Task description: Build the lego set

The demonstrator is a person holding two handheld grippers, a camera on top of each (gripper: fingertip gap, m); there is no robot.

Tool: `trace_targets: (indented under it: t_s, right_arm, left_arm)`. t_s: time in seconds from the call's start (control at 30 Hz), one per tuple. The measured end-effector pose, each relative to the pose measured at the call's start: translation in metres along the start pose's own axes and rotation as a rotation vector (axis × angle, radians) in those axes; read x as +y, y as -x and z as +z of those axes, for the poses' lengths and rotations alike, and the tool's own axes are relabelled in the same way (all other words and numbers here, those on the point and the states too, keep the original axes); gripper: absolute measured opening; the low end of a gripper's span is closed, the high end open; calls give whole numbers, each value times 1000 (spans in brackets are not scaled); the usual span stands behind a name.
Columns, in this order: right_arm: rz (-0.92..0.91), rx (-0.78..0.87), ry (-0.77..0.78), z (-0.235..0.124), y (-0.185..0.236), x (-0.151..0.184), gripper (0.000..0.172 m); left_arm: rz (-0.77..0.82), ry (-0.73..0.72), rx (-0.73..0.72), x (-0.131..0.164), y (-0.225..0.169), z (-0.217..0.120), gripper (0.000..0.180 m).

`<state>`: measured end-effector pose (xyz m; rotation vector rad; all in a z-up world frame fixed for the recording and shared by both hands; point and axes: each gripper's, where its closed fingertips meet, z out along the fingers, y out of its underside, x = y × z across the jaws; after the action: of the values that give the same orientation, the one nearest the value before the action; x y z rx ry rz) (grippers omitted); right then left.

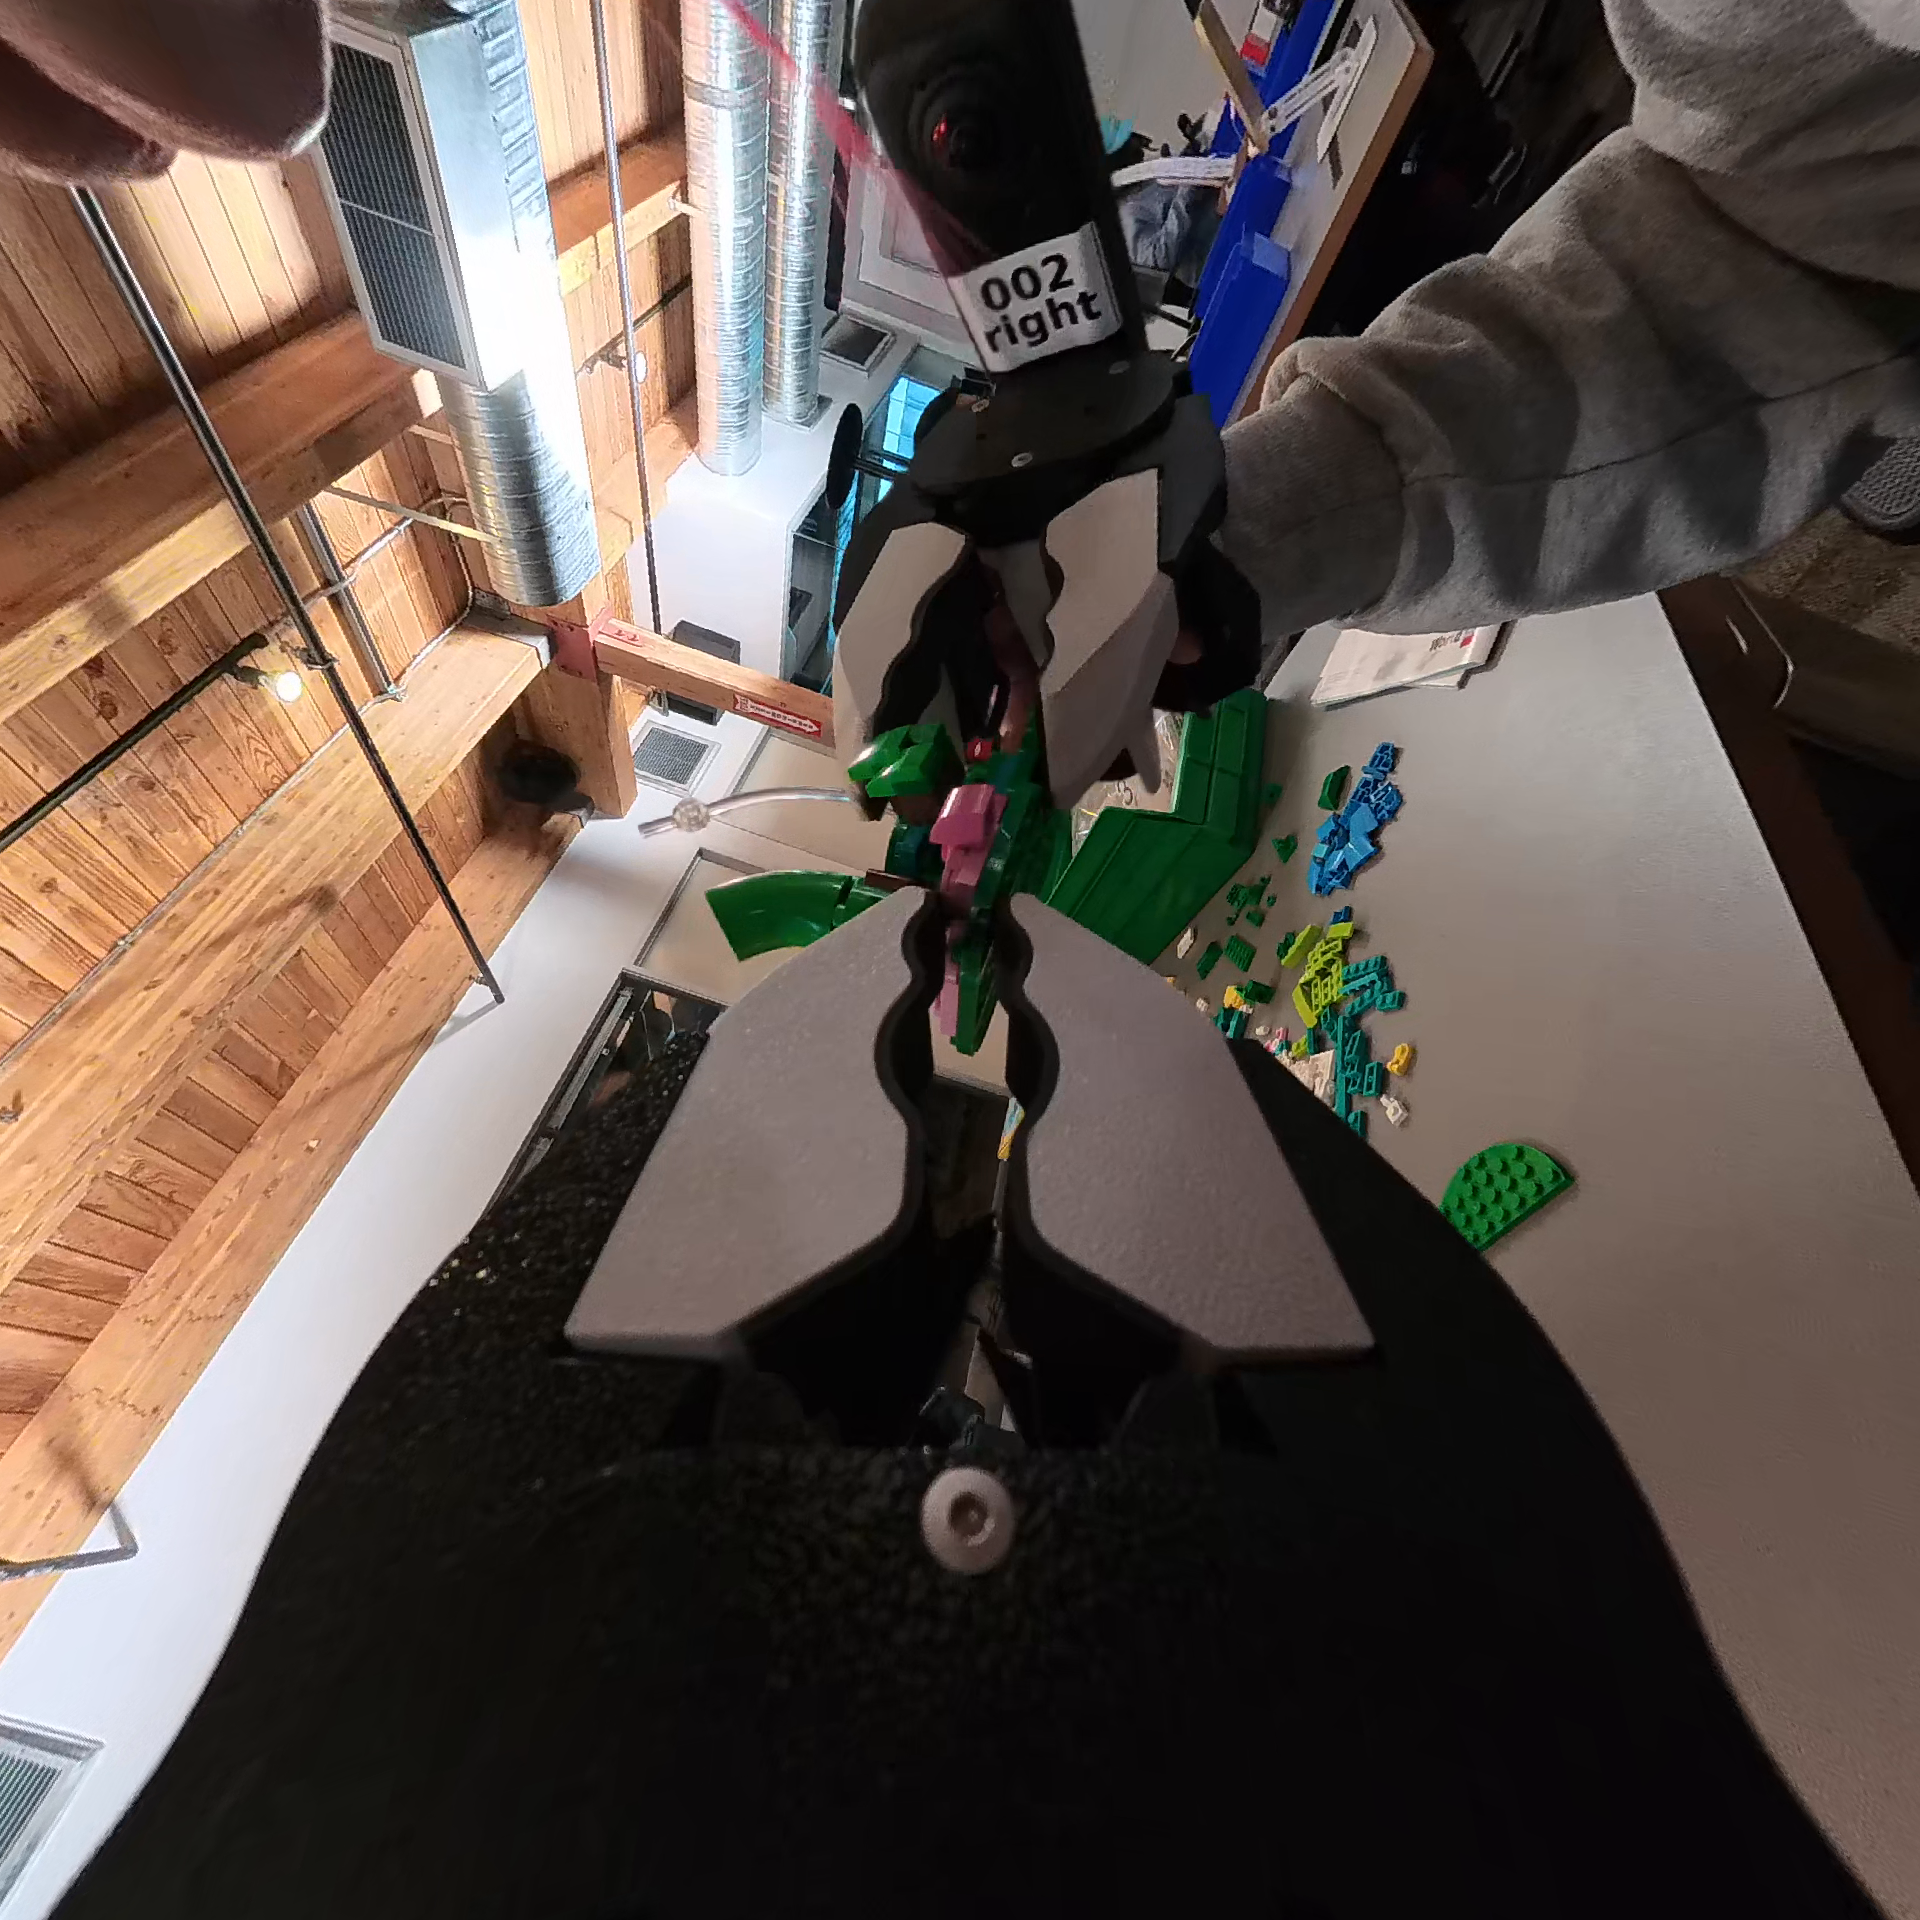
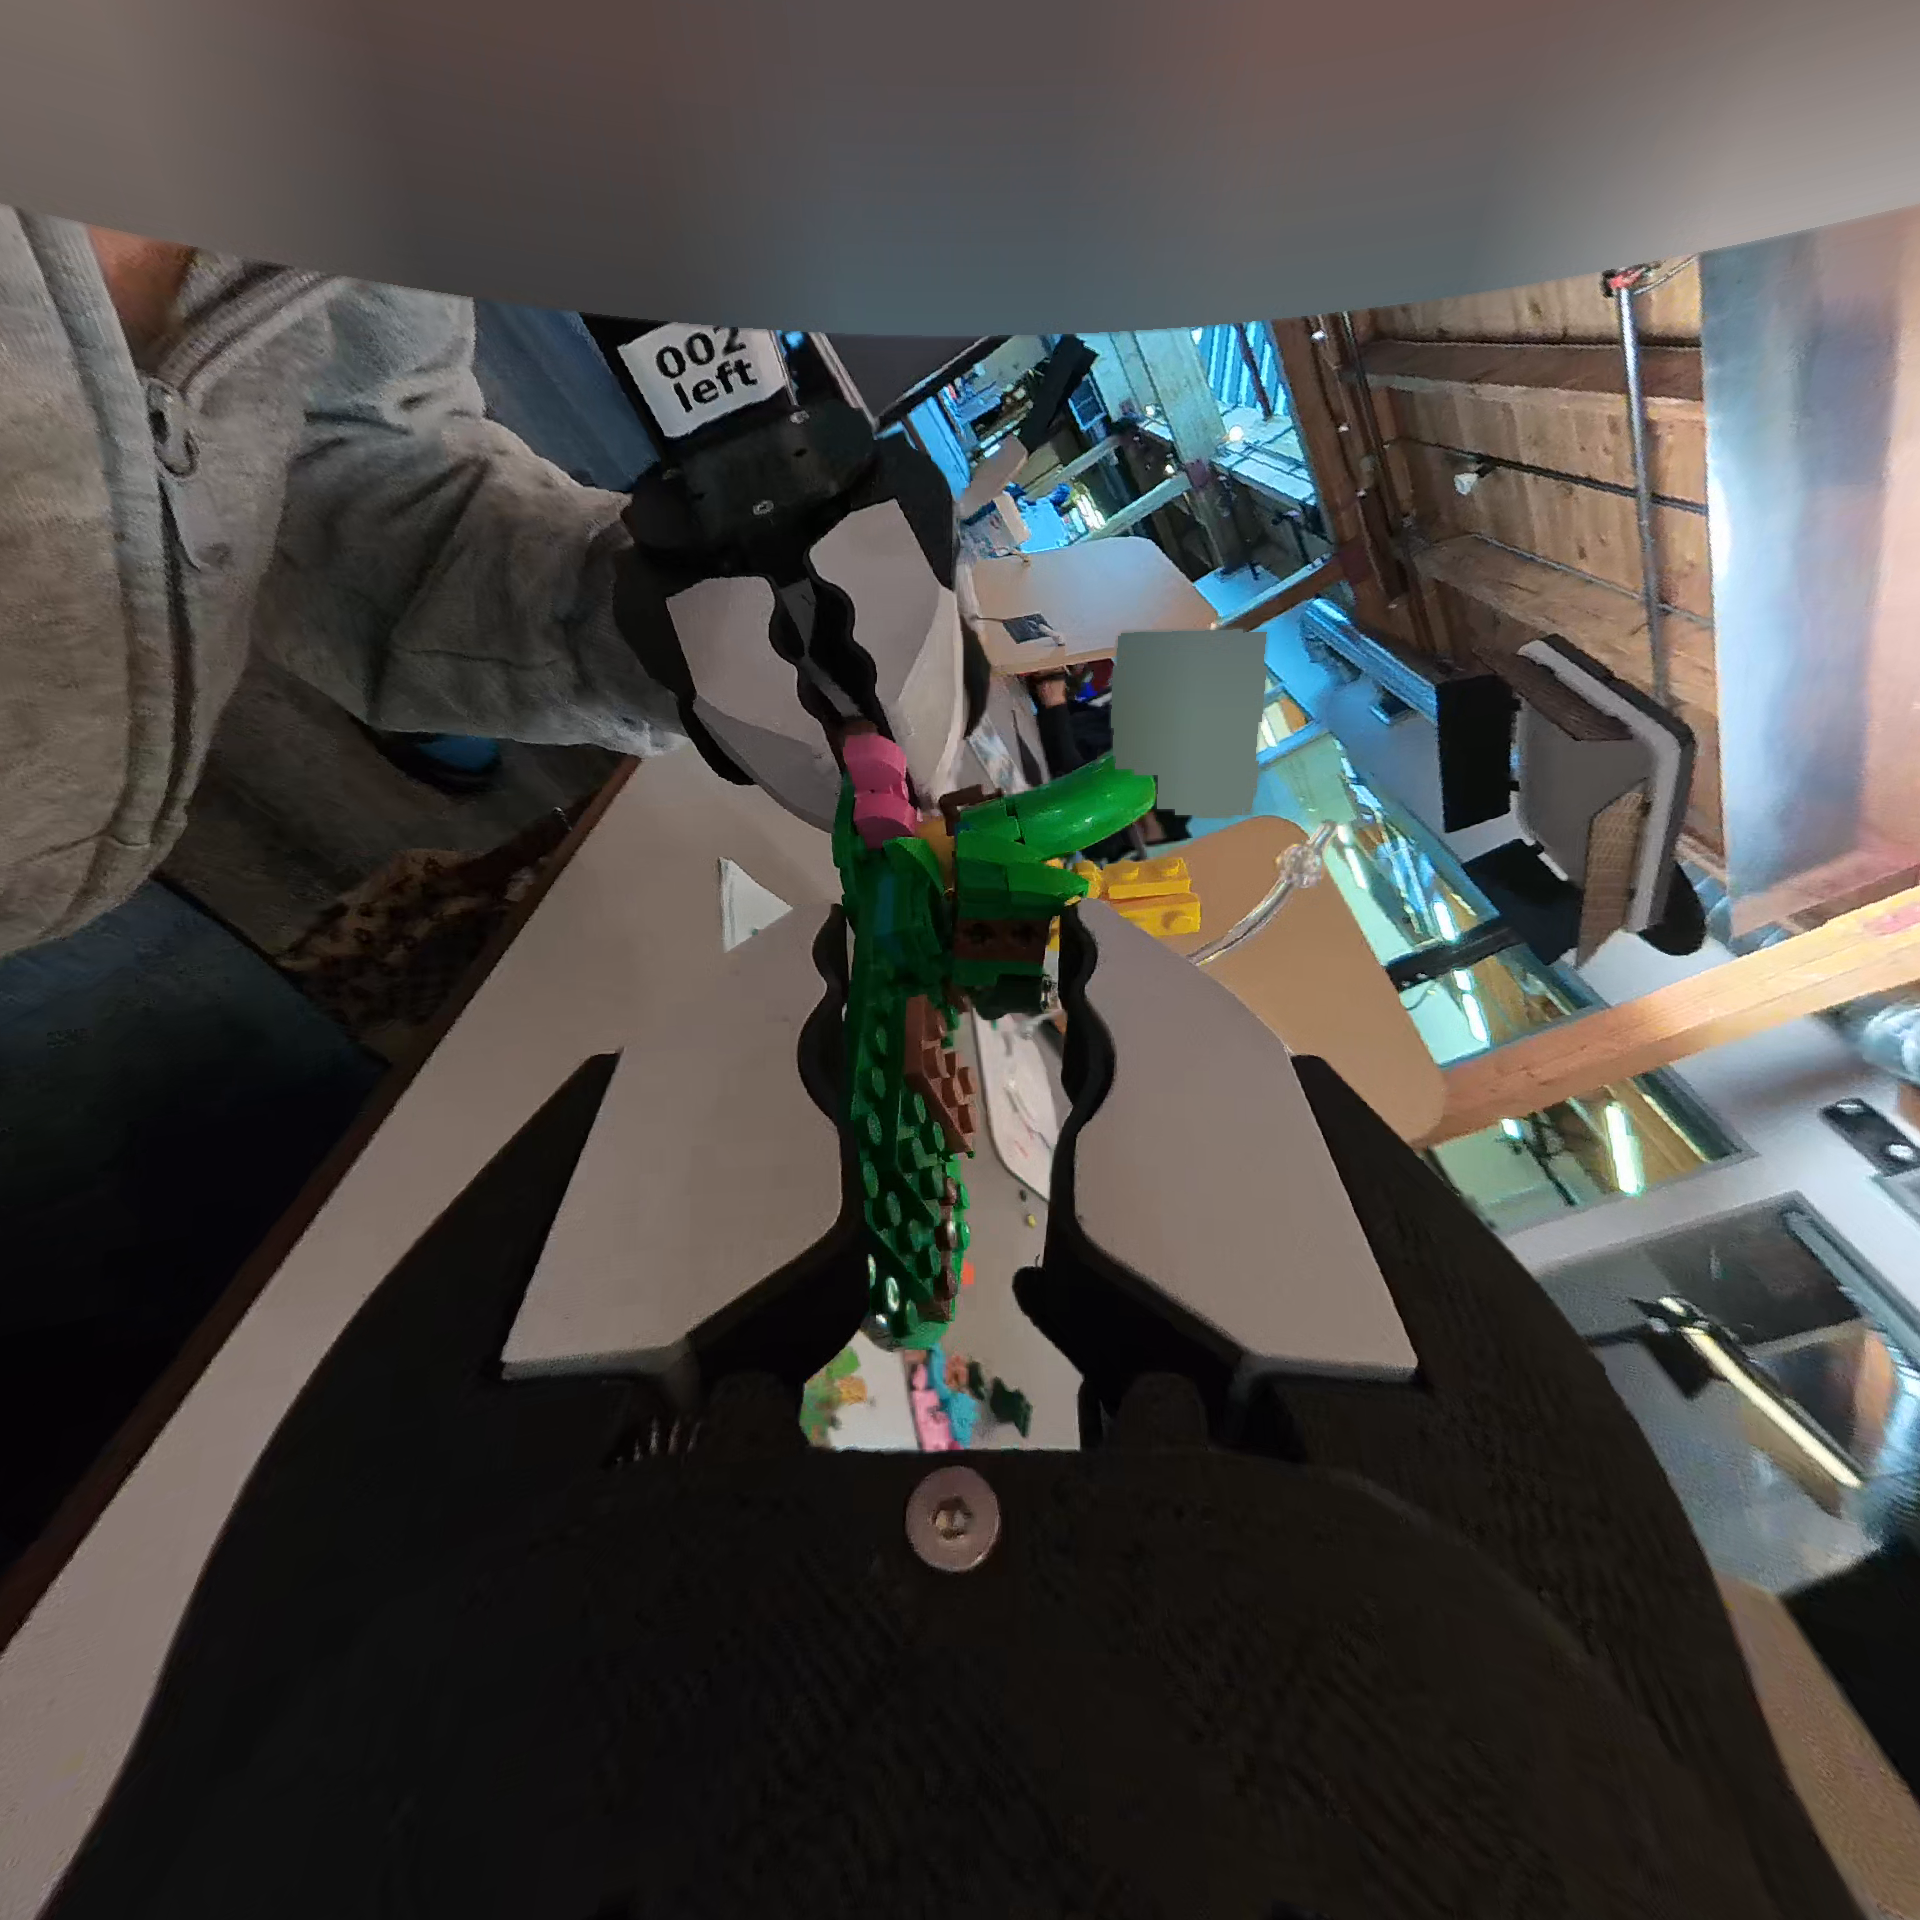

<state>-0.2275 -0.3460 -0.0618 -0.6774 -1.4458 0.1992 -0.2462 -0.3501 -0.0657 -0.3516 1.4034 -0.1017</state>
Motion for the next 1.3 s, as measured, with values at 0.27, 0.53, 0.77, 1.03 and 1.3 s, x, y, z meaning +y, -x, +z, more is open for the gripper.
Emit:
trace_targets:
  t_s: [0.27,0.53,0.77,1.03,1.3]
  right_arm:
    - [-4,-18,-14,-2,2,0,32]
    - [-91,9,16,-2,2,0,31]
    - [-35,53,-1,-1,-7,-1,36]
    - [92,120,-176,-13,-26,-32,40]
    - [79,128,-220,-25,-27,-48,39]
  left_arm:
    - [-53,-12,18,0,-1,1,8]
    - [-81,-10,16,1,-1,1,8]
    - [-123,-69,-27,4,4,0,8]
    - [-518,-450,-22,9,38,-33,8]
    - [-728,-670,-56,19,75,-74,8]
